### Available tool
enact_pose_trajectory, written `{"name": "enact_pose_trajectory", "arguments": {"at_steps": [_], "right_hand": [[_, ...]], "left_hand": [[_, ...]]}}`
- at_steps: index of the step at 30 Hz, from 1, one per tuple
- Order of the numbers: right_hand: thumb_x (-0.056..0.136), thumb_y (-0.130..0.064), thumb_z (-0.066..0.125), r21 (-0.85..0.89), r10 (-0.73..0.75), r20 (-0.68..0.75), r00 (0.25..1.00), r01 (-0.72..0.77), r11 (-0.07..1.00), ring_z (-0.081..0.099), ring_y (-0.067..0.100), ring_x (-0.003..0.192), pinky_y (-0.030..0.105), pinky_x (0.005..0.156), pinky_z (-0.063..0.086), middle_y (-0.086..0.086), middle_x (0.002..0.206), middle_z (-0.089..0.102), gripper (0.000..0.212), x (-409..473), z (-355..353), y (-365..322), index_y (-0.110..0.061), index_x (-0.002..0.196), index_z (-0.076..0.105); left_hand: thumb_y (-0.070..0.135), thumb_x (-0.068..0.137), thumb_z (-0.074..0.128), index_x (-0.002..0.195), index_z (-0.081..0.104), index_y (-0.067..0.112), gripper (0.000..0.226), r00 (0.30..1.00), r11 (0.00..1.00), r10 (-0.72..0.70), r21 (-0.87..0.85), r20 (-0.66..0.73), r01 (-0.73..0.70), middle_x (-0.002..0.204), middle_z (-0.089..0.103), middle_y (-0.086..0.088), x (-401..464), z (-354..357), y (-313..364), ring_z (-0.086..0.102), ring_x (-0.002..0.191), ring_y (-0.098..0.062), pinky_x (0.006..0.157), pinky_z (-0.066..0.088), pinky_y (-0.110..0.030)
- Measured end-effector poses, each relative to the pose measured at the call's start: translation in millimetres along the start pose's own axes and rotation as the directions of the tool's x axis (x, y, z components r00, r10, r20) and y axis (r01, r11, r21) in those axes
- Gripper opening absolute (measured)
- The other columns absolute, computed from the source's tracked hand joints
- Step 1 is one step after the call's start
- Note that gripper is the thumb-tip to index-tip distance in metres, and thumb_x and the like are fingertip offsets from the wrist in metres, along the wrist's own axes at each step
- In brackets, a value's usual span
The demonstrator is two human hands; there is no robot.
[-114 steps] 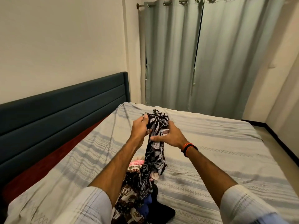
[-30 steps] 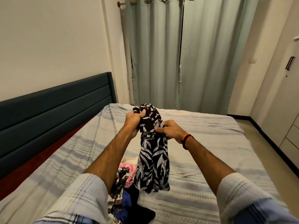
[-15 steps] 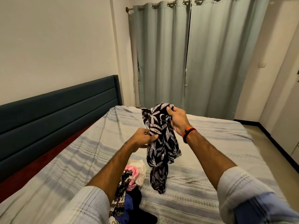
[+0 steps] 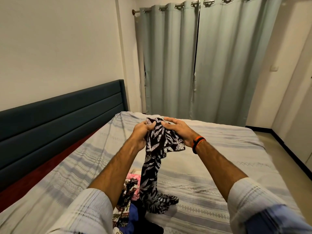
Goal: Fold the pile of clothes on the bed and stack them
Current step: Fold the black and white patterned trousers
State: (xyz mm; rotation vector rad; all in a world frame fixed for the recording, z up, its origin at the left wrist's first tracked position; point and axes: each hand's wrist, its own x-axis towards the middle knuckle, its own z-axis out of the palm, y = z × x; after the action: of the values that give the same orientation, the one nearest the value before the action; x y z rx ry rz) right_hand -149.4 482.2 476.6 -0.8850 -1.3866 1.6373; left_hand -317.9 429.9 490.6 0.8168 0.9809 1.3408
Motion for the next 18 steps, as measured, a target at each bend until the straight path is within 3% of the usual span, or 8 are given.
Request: {"name": "enact_pose_trajectory", "arguments": {"at_steps": [4, 7, 11, 13, 15, 16, 18], "right_hand": [[0.073, -0.011, 0.082, 0.033, -0.048, -0.036, 0.998, 0.049, 0.998, 0.068, 0.036, 0.106, 0.053, 0.095, 0.053, 0.02, 0.118, 0.069, 0.057, -1, -2, -2, -0.01, 0.127, 0.062], [0.082, 0.002, 0.071, 0.143, -0.086, -0.144, 0.986, 0.107, 0.984, 0.07, 0.033, 0.099, 0.048, 0.089, 0.057, 0.023, 0.113, 0.069, 0.041, 2, 0, 0, -0.005, 0.123, 0.064], [0.088, 0.012, 0.059, 0.221, -0.09, -0.207, 0.974, 0.137, 0.966, 0.071, 0.024, 0.079, 0.033, 0.068, 0.06, 0.018, 0.096, 0.071, 0.035, 6, 11, -1, -0.005, 0.117, 0.064], [0.087, 0.012, 0.059, 0.246, -0.089, -0.208, 0.974, 0.14, 0.959, 0.071, 0.023, 0.077, 0.032, 0.066, 0.06, 0.018, 0.093, 0.071, 0.034, 8, 13, 0, -0.006, 0.115, 0.064], [0.087, 0.011, 0.062, 0.26, -0.091, -0.205, 0.975, 0.144, 0.955, 0.072, 0.024, 0.079, 0.032, 0.067, 0.06, 0.018, 0.095, 0.072, 0.032, 8, 12, 1, -0.005, 0.115, 0.064], [0.087, 0.01, 0.063, 0.259, -0.093, -0.197, 0.976, 0.143, 0.955, 0.073, 0.023, 0.08, 0.031, 0.068, 0.06, 0.018, 0.096, 0.072, 0.03, 8, 10, 1, -0.003, 0.114, 0.064], [0.087, 0.008, 0.064, 0.243, -0.095, -0.176, 0.98, 0.136, 0.96, 0.073, 0.021, 0.081, 0.029, 0.068, 0.06, 0.017, 0.1, 0.072, 0.027, 7, 6, 2, -0.002, 0.112, 0.064]], "left_hand": [[-0.012, 0.079, 0.068, 0.128, 0.052, -0.001, 0.052, 0.995, 0.999, 0.017, 0.049, 0.098, -0.022, 0.119, 0.067, -0.02, -6, -7, 2, 0.069, 0.099, -0.031, 0.078, 0.061, -0.038], [-0.02, 0.07, 0.072, 0.133, 0.039, 0.007, 0.076, 0.986, 0.956, 0.026, 0.286, 0.165, -0.073, 0.125, 0.063, -0.016, -9, -11, 1, 0.066, 0.107, -0.029, 0.083, 0.058, -0.047], [-0.022, 0.062, 0.076, 0.155, -0.005, 0.017, 0.129, 0.984, 0.86, -0.031, 0.506, 0.178, -0.064, 0.14, 0.049, -0.01, -6, -11, -4, 0.053, 0.124, -0.028, 0.098, 0.05, -0.044], [-0.017, 0.066, 0.077, 0.152, 0.02, 0.012, 0.108, 0.993, 0.826, 0.041, 0.556, 0.113, -0.097, 0.135, 0.053, -0.011, -5, -8, -7, 0.056, 0.119, -0.028, 0.097, 0.052, -0.044], [-0.011, 0.075, 0.073, 0.132, 0.05, 0.006, 0.064, 0.99, 0.821, 0.128, 0.553, 0.064, -0.142, 0.118, 0.064, -0.013, -5, -7, -5, 0.063, 0.108, -0.03, 0.091, 0.056, -0.044], [-0.009, 0.08, 0.071, 0.125, 0.057, 0.003, 0.048, 0.988, 0.833, 0.15, 0.533, 0.048, -0.152, 0.111, 0.068, -0.014, -5, -8, -5, 0.066, 0.105, -0.032, 0.088, 0.057, -0.043], [-0.006, 0.083, 0.069, 0.122, 0.059, -0.001, 0.04, 0.987, 0.871, 0.156, 0.468, 0.025, -0.15, 0.106, 0.07, -0.016, -3, -12, -3, 0.069, 0.099, -0.031, 0.084, 0.059, -0.041]]}}
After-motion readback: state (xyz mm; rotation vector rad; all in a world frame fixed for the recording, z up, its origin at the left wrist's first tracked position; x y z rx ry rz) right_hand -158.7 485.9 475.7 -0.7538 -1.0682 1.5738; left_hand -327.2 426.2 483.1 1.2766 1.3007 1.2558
